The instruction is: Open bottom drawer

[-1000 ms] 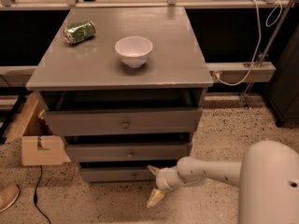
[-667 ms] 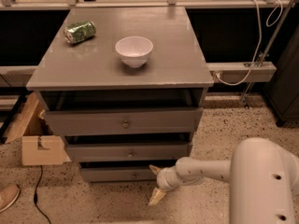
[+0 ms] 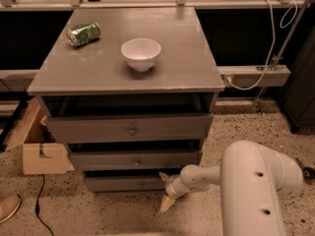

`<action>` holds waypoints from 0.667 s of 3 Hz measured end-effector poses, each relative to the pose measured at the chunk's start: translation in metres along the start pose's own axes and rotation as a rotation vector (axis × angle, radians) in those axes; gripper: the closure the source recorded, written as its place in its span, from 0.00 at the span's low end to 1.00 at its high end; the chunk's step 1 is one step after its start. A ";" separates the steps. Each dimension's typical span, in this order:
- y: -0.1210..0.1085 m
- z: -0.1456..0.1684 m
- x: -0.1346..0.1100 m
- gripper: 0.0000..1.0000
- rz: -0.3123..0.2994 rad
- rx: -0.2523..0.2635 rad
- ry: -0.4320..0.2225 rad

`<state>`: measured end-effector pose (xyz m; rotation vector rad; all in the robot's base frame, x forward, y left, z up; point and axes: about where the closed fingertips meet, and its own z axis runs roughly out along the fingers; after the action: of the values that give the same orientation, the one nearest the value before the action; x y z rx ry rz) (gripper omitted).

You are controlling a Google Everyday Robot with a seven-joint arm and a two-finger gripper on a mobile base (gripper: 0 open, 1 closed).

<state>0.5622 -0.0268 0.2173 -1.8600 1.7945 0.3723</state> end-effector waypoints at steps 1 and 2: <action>-0.017 0.012 0.014 0.00 -0.015 0.031 0.076; -0.033 0.023 0.028 0.00 -0.021 0.057 0.145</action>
Offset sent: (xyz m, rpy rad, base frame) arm 0.0650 -0.0222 -0.0413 -0.2253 -0.0918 -0.0668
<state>0.6009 -0.0384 0.1892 -1.9073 1.8578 0.1802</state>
